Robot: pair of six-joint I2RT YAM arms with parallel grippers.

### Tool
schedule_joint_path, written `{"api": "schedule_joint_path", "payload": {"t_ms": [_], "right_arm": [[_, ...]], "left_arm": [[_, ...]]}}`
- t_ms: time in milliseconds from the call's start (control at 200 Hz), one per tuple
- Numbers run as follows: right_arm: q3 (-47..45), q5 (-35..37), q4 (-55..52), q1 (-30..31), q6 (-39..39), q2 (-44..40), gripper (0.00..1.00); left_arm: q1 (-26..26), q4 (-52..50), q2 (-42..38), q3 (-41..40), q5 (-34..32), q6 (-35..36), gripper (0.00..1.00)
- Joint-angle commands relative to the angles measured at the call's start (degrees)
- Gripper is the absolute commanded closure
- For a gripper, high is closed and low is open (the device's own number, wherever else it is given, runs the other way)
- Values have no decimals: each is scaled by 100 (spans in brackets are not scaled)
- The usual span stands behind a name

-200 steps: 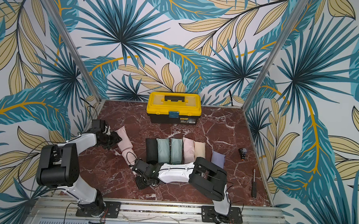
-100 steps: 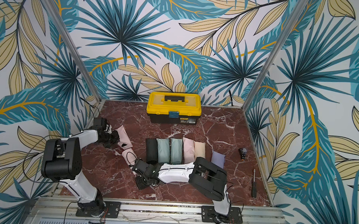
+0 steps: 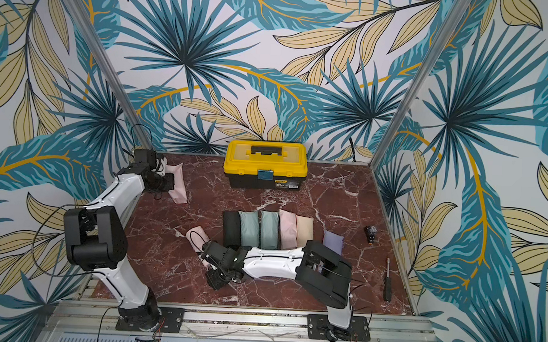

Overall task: Take umbrellas out of sleeves
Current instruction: Pick up the umbrella sleeve at the center of the board, then place the umbrella sleeve at the center of the board.

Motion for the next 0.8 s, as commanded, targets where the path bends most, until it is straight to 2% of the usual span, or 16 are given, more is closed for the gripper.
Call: {"api": "schedule_joint_path", "payload": {"t_ms": [0, 115, 295, 340, 411, 466, 611, 796], "right_arm": [[279, 26, -565, -83, -651, -276, 46], [440, -121, -623, -340, -684, -264, 42], [1206, -312, -1035, -640, -813, 391, 37], [1321, -371, -988, -705, -841, 539, 35], [1431, -374, -812, -802, -912, 720, 31], [1587, -379, -773, -877, -978, 893, 29], [2271, -225, -1047, -1011, -1108, 1464, 26], [2963, -142, -1264, -1065, -1120, 1934, 25]], "left_arm": [[-77, -397, 202, 90, 284, 1135, 100], [-157, -463, 331, 172, -58, 1299, 99], [-180, -604, 577, 389, -323, 1259, 86], [-177, -630, 611, 445, -352, 1205, 82], [-174, -621, 629, 474, -467, 1103, 66], [-180, -621, 614, 492, -537, 1013, 60], [-176, -621, 269, 486, -430, 618, 58], [-181, -608, -508, 383, 83, 154, 56]]}}
